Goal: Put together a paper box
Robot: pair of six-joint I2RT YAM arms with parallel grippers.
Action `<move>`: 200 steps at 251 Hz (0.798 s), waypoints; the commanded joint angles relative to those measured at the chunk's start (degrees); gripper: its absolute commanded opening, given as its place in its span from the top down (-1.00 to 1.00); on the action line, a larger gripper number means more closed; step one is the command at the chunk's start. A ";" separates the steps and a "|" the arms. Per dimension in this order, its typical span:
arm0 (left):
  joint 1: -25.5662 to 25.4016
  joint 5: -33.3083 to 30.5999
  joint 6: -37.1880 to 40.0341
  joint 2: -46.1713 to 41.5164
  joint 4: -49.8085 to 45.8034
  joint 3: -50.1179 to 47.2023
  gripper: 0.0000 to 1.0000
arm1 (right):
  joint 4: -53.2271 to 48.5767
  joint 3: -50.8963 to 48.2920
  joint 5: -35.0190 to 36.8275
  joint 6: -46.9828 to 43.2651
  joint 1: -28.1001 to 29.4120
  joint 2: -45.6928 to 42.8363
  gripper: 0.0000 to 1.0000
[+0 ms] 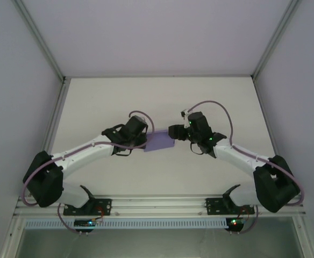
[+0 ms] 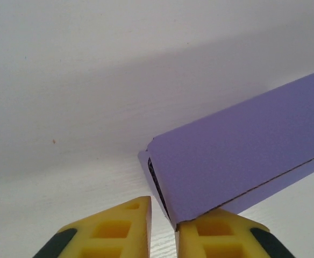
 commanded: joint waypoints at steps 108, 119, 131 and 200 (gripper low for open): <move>5.85 16.23 7.76 -9.54 -6.76 3.16 -0.38 | 0.14 -8.51 0.03 4.30 0.33 3.95 -0.18; 6.87 16.65 7.08 -9.33 -4.11 2.49 -0.43 | 0.10 -8.55 0.10 4.49 0.35 4.09 -0.18; 8.39 17.10 6.32 -8.43 -3.14 2.25 -0.43 | 0.09 -8.51 -0.14 4.56 0.32 4.31 -0.17; 14.28 24.93 4.79 -3.63 3.25 -2.61 -0.24 | -0.67 -8.93 0.37 5.89 0.00 5.33 -0.16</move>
